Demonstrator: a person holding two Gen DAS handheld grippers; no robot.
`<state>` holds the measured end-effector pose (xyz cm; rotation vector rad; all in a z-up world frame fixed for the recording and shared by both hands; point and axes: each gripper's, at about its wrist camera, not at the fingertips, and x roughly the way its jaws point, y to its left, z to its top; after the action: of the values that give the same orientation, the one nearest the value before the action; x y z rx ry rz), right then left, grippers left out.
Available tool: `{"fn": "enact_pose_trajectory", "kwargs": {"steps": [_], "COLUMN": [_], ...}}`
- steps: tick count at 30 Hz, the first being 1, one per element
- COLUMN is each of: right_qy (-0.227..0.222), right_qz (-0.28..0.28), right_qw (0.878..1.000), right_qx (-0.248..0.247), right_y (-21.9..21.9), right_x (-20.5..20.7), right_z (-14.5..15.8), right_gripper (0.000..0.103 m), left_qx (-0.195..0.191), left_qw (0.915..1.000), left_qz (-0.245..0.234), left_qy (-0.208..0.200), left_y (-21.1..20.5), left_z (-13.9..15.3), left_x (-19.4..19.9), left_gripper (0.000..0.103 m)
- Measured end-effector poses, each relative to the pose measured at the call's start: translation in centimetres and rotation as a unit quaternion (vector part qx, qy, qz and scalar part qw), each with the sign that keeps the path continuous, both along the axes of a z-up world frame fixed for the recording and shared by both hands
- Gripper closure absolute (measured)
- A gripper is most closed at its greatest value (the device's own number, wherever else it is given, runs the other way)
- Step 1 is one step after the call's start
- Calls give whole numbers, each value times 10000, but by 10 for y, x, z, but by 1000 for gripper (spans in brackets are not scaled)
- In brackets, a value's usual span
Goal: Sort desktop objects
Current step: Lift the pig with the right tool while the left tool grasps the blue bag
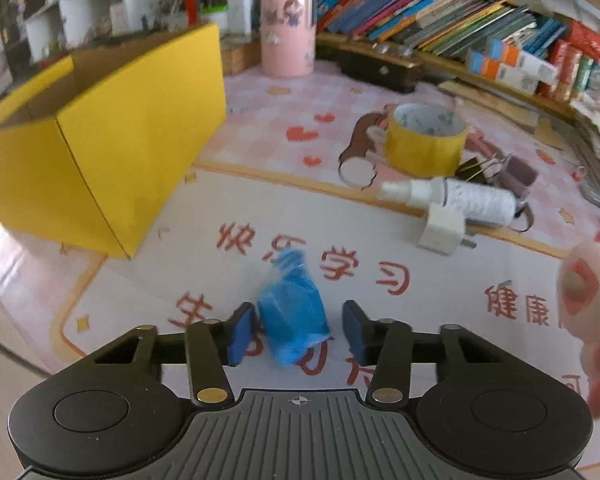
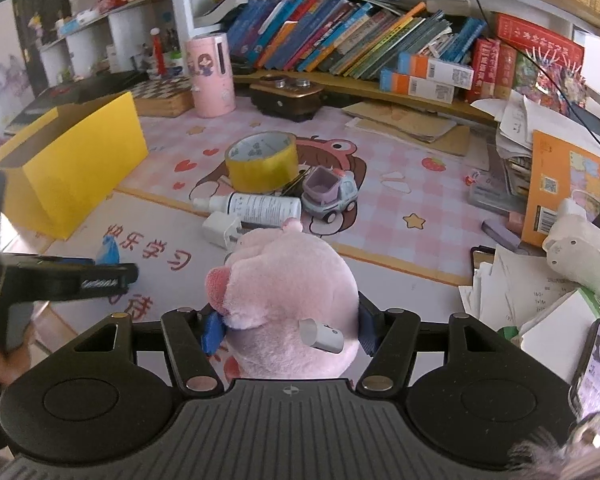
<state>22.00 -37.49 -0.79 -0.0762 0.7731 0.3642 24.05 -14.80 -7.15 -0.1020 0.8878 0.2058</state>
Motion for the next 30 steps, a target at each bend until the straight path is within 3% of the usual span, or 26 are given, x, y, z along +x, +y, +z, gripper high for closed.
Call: {"fn": "enact_pose_trajectory", "kwargs": {"steps": [4, 12, 18, 22, 26, 30], "right_qy": [61, 27, -74, -245, -302, -235], "right_qz": [4, -44, -31, 95, 376, 485], "right_qw": [10000, 9999, 9990, 9982, 9981, 9981], "right_qx": [11, 157, 450, 548, 393, 315], "right_y": [-6, -15, -16, -9, 3, 15], "right_x": [-3, -5, 3, -6, -18, -21], "right_z": [-2, -1, 17, 28, 27, 24], "right_gripper": [44, 44, 44, 43, 43, 43], "left_qx": [3, -762, -1169, -1062, -639, -658], "left_qw": [9999, 9970, 9911, 9895, 9917, 9919], "left_qz": [76, -2, -249, -551, -734, -754], "left_qy": [-104, -126, -583, -816, -840, -781], "left_y": [1, 5, -1, -9, -19, -16], "left_z": [-1, 18, 62, 84, 83, 81], "left_x": [0, -12, -32, -54, -72, -81], "left_gripper": [73, 75, 75, 75, 75, 75]}}
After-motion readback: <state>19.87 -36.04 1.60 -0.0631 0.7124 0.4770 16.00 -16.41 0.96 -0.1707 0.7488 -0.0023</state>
